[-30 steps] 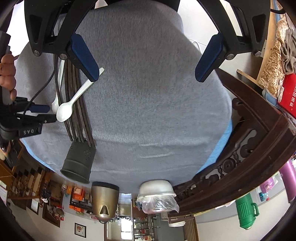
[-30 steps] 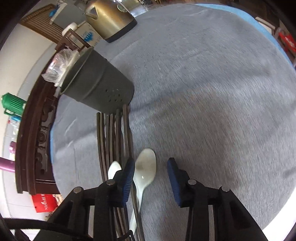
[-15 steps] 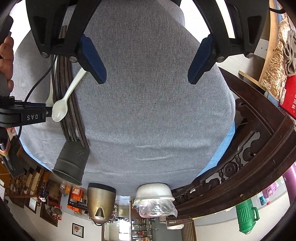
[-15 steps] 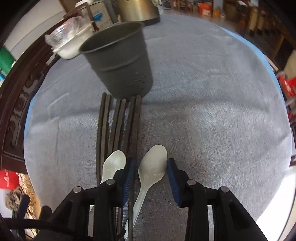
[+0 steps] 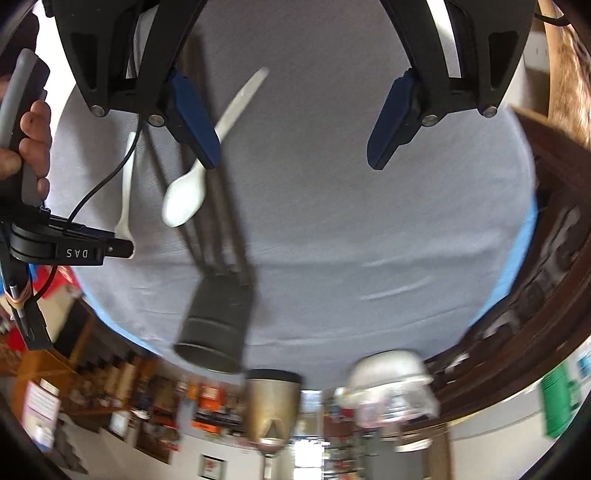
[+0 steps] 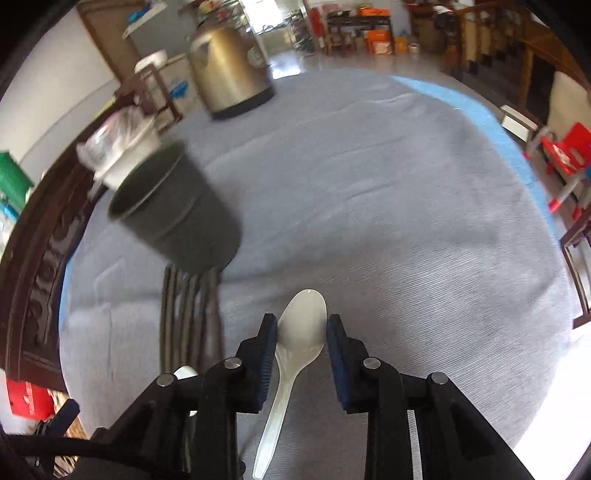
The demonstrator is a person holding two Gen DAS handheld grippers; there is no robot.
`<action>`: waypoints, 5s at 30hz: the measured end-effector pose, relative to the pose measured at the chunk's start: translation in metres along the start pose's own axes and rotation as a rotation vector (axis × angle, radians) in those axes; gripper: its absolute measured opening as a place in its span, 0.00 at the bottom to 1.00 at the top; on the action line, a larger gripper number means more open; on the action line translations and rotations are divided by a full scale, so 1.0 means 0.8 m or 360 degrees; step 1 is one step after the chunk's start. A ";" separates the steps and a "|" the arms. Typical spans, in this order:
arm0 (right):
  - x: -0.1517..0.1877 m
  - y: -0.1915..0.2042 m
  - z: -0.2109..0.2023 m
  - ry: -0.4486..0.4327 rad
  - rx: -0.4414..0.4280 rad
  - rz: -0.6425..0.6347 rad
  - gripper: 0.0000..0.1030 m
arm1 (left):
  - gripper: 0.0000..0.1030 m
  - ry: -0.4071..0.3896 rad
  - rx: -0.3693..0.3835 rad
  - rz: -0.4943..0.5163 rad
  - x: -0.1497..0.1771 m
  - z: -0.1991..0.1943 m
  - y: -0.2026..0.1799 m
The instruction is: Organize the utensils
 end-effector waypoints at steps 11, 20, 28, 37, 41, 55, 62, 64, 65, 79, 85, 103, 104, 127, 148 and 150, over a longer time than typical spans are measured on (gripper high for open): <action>0.021 -0.046 0.021 0.0039 -0.0129 0.0196 0.29 | 0.80 0.0205 0.0205 0.0251 -0.012 0.052 -0.088; 0.015 -0.051 0.019 -0.0031 -0.0179 0.0156 0.29 | 0.61 0.0329 0.0189 0.0282 -0.012 0.091 -0.101; 0.006 -0.049 0.019 -0.0075 -0.0188 0.0156 0.29 | 0.39 0.0367 0.0211 0.0262 -0.024 0.105 -0.089; -0.017 -0.032 -0.007 -0.0226 -0.0194 0.0077 0.29 | 0.28 0.0254 0.0273 0.0200 -0.056 0.081 -0.073; -0.031 -0.026 -0.024 -0.0321 -0.0206 0.0057 0.29 | 0.28 0.0202 0.0287 0.0165 -0.077 0.066 -0.064; -0.185 0.014 -0.129 -0.1051 -0.0111 -0.0050 0.29 | 0.28 -0.0567 0.0468 -0.0159 -0.295 -0.047 -0.073; -0.229 0.050 -0.126 -0.1256 0.0041 -0.0231 0.29 | 0.28 -0.0695 0.0535 -0.0370 -0.349 -0.004 -0.092; -0.230 0.056 -0.109 -0.1216 0.0027 -0.0261 0.29 | 0.28 -0.0712 0.0497 -0.0383 -0.349 0.023 -0.096; -0.229 0.056 -0.100 -0.1198 0.0021 -0.0268 0.29 | 0.28 -0.0709 0.0491 -0.0385 -0.345 0.033 -0.093; -0.184 0.058 -0.055 -0.0980 -0.0101 -0.0329 0.30 | 0.36 -0.0586 0.0376 -0.0289 -0.279 0.074 -0.083; -0.149 0.042 -0.088 -0.0993 -0.0107 -0.0268 0.30 | 0.55 -0.0640 0.0305 -0.0207 -0.239 0.024 -0.057; -0.011 0.049 -0.033 -0.0410 -0.0283 -0.0292 0.29 | 0.59 -0.0074 0.0088 -0.0121 -0.048 0.052 0.016; -0.008 0.051 -0.026 -0.0374 -0.0308 -0.0282 0.28 | 0.59 -0.0055 0.0110 -0.0137 -0.052 0.056 0.013; 0.000 0.070 0.043 -0.0010 -0.0363 -0.0265 0.14 | 0.40 0.0252 0.0213 -0.0041 -0.068 0.128 -0.034; 0.005 0.038 0.049 0.0228 -0.0274 -0.0197 0.10 | 0.19 0.0400 0.0245 -0.0044 -0.055 0.123 -0.021; -0.002 0.042 0.054 0.0264 -0.0251 -0.0227 0.10 | 0.21 0.0406 0.0253 -0.0072 -0.063 0.130 -0.025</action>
Point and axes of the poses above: each gripper's, at about its wrist camera, not at the fingertips, and z roughly the way its jaws point, y to its left, x to its underside, the point moved 8 cm from there along z, roughly the way its jaws point, and after that the axes turned 15 degrees about -z, right-handed, at the moved point
